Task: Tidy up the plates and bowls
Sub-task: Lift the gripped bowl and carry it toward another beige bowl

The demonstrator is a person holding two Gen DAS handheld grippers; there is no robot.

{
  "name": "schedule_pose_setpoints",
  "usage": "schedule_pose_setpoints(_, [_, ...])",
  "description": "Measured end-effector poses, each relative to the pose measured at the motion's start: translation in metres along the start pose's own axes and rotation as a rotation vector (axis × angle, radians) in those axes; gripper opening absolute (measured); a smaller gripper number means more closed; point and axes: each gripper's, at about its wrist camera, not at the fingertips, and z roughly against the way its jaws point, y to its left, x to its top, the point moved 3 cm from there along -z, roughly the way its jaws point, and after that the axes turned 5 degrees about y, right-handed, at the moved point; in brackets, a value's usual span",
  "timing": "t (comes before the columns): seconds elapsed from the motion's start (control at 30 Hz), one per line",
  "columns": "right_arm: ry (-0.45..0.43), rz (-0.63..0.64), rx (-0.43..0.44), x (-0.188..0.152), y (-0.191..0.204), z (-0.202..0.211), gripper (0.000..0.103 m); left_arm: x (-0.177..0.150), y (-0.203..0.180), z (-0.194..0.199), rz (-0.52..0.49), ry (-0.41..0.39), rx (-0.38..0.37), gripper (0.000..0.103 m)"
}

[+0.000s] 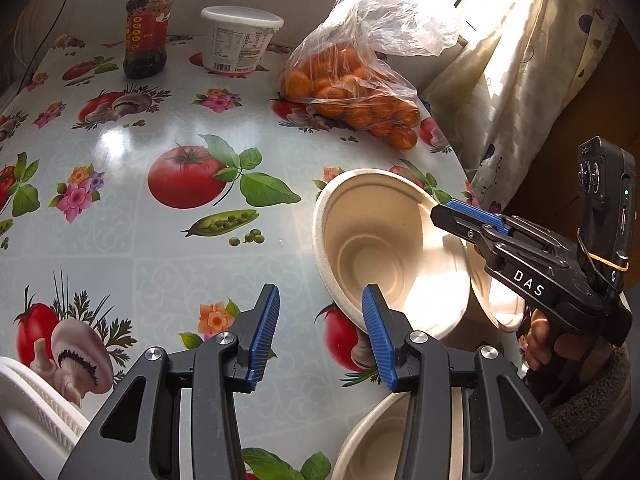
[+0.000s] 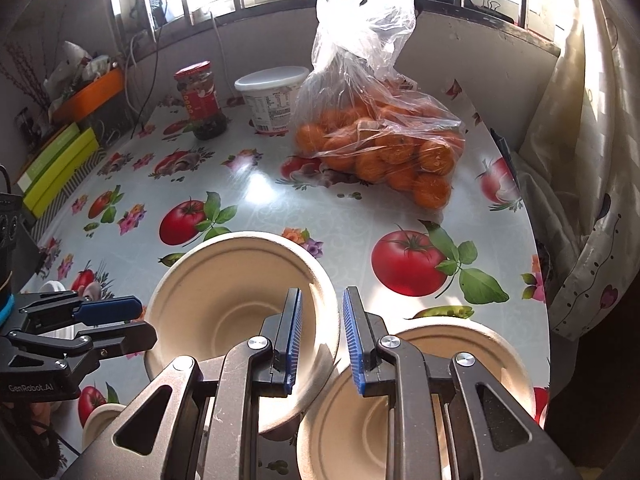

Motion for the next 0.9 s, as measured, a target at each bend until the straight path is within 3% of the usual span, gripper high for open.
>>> schedule_pose_setpoints(0.2, [0.008,0.003,0.026,-0.0025,0.0016,-0.0049,0.021,-0.0001,-0.0006,0.0001,0.000,-0.004,-0.006,0.044])
schedule_pose_setpoints(0.27, [0.006,0.001,0.033,-0.0031,0.0015,-0.0049,0.020,-0.0002,-0.0014,0.0010,-0.006,-0.009,-0.009,0.039])
schedule_pose_setpoints(0.4, [-0.005,-0.012,0.050,-0.0033,0.0013,-0.0020,0.014,-0.0002,-0.0022,0.0019,-0.009,-0.014,-0.008,0.039])
schedule_pose_setpoints(0.9, [0.003,-0.027,0.095,-0.0085,0.0087,-0.0031,0.012,-0.0013,-0.0003,0.0088,0.007,-0.040,-0.012,0.039])
